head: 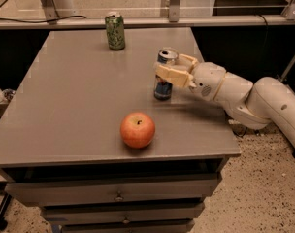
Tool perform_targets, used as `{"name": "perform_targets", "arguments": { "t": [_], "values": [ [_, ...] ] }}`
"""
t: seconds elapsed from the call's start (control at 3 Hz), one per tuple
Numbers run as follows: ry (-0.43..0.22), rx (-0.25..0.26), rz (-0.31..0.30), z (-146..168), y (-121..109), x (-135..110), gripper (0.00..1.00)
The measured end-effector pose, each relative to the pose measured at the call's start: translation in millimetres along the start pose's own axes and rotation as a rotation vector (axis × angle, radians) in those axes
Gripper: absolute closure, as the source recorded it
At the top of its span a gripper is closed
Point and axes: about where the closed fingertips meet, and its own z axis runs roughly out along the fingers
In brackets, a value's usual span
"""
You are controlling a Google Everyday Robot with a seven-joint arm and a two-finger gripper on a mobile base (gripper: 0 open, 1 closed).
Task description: Place redbull can upright
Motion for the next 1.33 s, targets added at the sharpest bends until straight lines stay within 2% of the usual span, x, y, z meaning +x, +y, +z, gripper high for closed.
{"name": "perform_targets", "arguments": {
  "t": [0.67, 1.0, 1.33],
  "values": [
    [0.0, 0.0, 0.0, 0.1, 0.1, -0.9, 0.13],
    [0.002, -0.003, 0.002, -2.3, 1.6, 1.7, 0.0],
    [0.003, -0.003, 0.001, -2.8, 1.5, 1.8, 0.0]
  ]
}}
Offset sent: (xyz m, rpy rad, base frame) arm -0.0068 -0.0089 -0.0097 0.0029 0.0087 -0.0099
